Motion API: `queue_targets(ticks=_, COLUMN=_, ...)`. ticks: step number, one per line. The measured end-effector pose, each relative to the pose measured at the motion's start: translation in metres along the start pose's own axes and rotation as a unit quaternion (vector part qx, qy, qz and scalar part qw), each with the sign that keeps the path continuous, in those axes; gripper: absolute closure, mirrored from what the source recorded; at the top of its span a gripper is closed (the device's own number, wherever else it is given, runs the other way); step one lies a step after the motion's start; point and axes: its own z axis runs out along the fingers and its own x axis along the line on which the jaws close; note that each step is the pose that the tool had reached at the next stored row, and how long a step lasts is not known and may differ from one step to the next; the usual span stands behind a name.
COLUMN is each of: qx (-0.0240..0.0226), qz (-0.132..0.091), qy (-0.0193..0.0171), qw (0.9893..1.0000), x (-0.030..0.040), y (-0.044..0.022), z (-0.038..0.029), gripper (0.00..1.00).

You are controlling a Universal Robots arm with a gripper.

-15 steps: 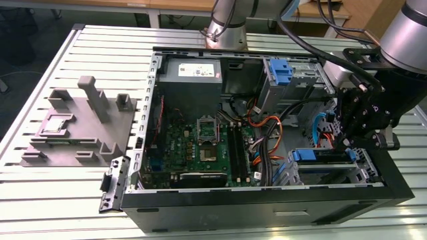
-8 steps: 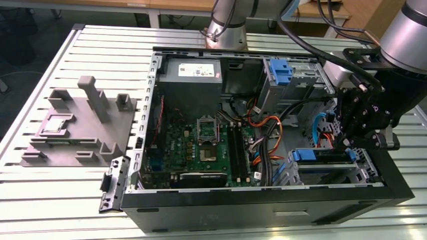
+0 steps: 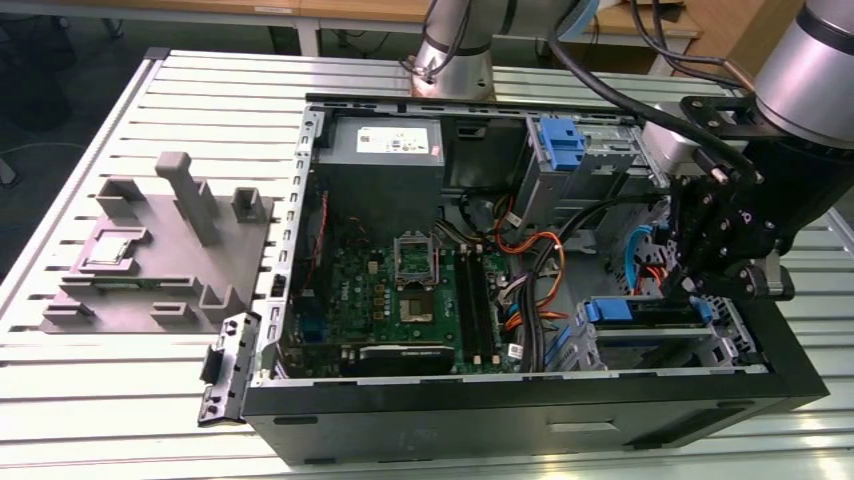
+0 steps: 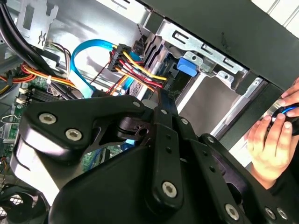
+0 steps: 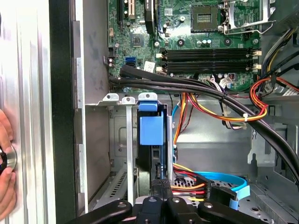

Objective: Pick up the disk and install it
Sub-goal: 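Insert the second disk wire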

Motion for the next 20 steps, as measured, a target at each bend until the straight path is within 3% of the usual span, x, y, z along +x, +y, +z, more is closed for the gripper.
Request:
queue_targets(ticks=4, qx=0.0000, qz=0.000, qy=0.0002, qw=1.0000, x=0.0001, y=0.0002, z=-0.0026, gripper=0.90)
queue_targets(ticks=13, qx=0.0000, qz=0.000, qy=0.0000, qw=1.0000, x=0.0016, y=-0.0005, z=-0.0240, gripper=0.90)
queue_targets(ticks=20, qx=-0.0005, qz=0.000, qy=-0.0002, qw=1.0000, x=0.0018, y=0.0028, z=-0.0260, gripper=0.90)
